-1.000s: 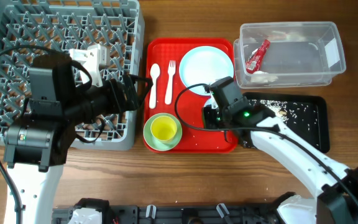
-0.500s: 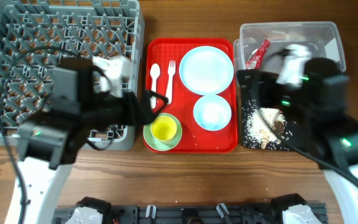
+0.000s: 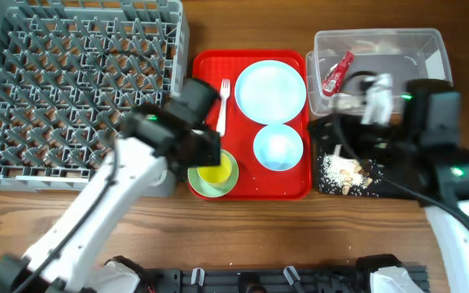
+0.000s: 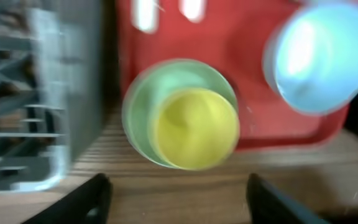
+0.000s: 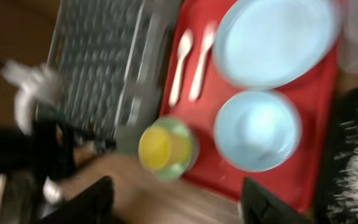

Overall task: Sort waste into correct bins and load items into the dishwasher rack
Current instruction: 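Grasp the yellow cup from the green bowl with the left gripper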

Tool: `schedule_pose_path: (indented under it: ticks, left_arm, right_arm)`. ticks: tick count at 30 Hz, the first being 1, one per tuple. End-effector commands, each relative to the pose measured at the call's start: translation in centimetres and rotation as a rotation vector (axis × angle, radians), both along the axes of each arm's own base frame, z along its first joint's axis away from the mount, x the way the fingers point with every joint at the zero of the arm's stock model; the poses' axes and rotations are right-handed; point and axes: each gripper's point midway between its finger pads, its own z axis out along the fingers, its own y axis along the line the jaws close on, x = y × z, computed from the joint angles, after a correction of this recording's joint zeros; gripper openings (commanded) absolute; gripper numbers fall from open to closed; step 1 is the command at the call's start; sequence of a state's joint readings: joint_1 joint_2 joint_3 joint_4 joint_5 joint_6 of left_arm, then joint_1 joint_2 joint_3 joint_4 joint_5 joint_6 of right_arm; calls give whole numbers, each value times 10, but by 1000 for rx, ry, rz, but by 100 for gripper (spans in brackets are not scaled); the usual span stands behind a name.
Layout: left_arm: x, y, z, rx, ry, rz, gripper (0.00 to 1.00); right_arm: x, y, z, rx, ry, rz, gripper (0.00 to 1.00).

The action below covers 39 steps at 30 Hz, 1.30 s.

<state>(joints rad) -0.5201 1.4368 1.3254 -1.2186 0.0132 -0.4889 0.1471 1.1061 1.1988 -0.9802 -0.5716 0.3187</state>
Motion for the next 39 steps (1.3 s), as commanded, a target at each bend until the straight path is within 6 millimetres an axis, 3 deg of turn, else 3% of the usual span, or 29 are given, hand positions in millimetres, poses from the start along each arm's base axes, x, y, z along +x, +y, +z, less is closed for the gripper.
schedule_pose_path:
  ticks: [1,3,4,5,7,12,15,18,20,21,23,25,28,31,32,34,36,39]
  left_arm:
    - [15,58,62,-67,-206,217,93]
    - [13,98,87,-88,-300,353,93]
    - [10,110,94,-92,-328,394,93]
    - [5,124,103,-96,-366,441,100]
    - [-6,140,118,-101,-430,488,100]
    - [-22,142,129,-99,-477,434,100]
    - [-23,142,124,-93,-451,435,100]
    - [-20,142,117,-84,-416,436,100]
    - [-18,142,112,-79,-392,437,100]
    - [-17,142,109,-75,-377,437,100]
    - [-15,141,103,-69,-347,437,100]
    - [-12,140,98,-70,-322,435,100]
    - [-10,130,95,-118,-293,412,100]
    - [-5,108,99,-215,-292,300,100]
    - [-3,93,105,-296,-298,249,100]
    - [0,65,121,-459,-314,163,100]
    - [2,18,164,-762,-364,-38,100]
    - [-10,-15,210,-1058,-360,-263,100]
  right_arm:
    - [-15,54,-34,-3,98,235,54]
    - [-18,93,-59,-34,157,319,50]
    - [-17,102,-73,-74,183,308,49]
    - [-13,108,-91,-131,217,275,49]
    - [-7,115,-123,-225,265,229,45]
    - [2,137,-173,-284,320,229,37]
    - [9,150,-186,-269,308,247,35]
    - [-3,165,-198,-278,321,298,35]
    - [-8,165,-206,-325,323,299,25]
    - [-8,159,-209,-367,321,272,15]
    - [-5,148,-210,-404,331,213,6]
    - [0,145,-202,-389,318,199,4]
    - [12,134,-171,-332,274,156,4]
    - [33,117,-103,-152,170,133,4]
    - [40,107,-72,-63,106,143,4]
    - [45,92,-19,92,-31,207,4]
    - [36,67,53,286,-227,289,4]
    - [15,55,96,385,-348,371,4]
